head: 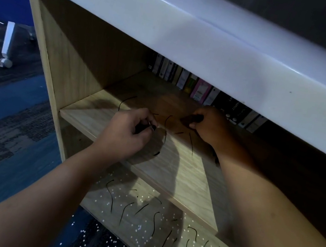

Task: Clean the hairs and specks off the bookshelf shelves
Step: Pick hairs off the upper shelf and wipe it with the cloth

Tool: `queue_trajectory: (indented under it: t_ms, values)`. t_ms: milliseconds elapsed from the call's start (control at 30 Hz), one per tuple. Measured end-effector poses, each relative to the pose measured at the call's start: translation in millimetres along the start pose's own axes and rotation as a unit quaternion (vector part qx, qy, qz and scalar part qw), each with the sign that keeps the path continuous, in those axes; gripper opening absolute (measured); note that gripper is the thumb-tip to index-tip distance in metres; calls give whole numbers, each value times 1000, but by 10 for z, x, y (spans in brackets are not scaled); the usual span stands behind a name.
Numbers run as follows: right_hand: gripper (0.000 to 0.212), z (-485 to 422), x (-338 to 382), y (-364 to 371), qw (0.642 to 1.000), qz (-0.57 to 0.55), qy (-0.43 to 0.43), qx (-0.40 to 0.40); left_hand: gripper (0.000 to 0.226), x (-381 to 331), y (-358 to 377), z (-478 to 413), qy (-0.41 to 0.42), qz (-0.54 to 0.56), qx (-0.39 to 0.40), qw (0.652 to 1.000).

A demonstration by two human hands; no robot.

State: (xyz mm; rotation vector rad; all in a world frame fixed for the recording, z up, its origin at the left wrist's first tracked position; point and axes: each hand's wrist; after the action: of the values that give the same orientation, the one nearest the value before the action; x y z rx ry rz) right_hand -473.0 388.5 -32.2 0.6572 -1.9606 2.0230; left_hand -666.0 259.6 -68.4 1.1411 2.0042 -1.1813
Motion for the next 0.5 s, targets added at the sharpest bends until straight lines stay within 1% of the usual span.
queue_trajectory:
  t_ms: [167,333,500]
  values:
    - [30,177,16,-65,1000,6,-15,5,14,-10,-12,3,-23,8,0,1000]
    - [34,398,-58,-79,999,20,-20,26,14,0,-4,-3,-25,13,-6,1000]
    - [32,372,-42,-81,999,19,-18,23,16,15,14,-23,-13,-8,-8,1000]
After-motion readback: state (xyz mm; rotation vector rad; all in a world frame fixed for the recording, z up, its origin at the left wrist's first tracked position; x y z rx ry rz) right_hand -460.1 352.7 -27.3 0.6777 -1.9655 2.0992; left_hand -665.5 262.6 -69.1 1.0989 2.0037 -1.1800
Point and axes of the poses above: each hand's wrist, its own z-axis away from the middle knuckle, its own y-axis out of the palm, x = y × z, and after that the axes turned 6 degrees about y, right-handed
